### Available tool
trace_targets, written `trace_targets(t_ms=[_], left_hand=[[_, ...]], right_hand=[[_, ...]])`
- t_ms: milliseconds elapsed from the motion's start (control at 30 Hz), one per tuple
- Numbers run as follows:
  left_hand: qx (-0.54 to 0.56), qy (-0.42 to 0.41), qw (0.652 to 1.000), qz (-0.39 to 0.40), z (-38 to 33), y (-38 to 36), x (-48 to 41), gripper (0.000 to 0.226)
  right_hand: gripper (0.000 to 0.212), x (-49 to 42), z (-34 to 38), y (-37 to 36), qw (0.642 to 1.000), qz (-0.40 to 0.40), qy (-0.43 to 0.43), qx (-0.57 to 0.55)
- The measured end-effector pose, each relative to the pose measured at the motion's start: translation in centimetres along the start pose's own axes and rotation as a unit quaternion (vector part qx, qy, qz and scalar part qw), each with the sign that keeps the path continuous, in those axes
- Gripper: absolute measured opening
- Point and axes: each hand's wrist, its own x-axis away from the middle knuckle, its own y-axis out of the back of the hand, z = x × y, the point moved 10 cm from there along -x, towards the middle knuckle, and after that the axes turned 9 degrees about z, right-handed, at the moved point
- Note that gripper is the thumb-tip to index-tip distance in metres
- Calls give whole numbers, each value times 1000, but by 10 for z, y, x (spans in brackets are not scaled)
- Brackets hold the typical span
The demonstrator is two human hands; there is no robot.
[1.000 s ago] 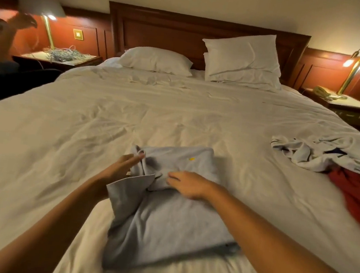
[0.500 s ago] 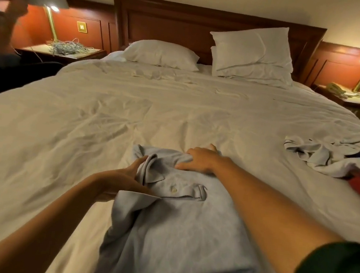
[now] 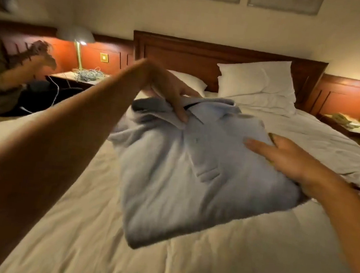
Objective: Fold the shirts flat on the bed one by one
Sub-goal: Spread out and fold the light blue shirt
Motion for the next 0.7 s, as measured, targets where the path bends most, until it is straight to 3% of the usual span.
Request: trace_targets(t_ms=[67,133,233,300,433,567,700], left_hand=[[-100,36,992,-62,-5,4,-32,55],[-186,103,966,-147,4,-11,-61,69],[-80,86,974,-192,58,-83,-83,63],[-36,116,965,-232,111,-136,-71,62],[127,180,901,-372,191,-216,-15,62],[271,116,830,-473,200,-238,25,44],[298,79,823,-477,185,-236,26,36]], right_hand=[[58,11,-35,-7,997,-52,-36,-47],[48,22,-80,-32,991,-71,-93,-72],[41,48,-151,-77,979,-71,-174,-83],[35,72,-179,-94,975,-104,-181,-74],[25,114,-188,-105,962,-202,-139,-121],[23,134,-174,-109,947,-265,-129,-124],[46,127,-174,-120,954,-223,-165,-111]])
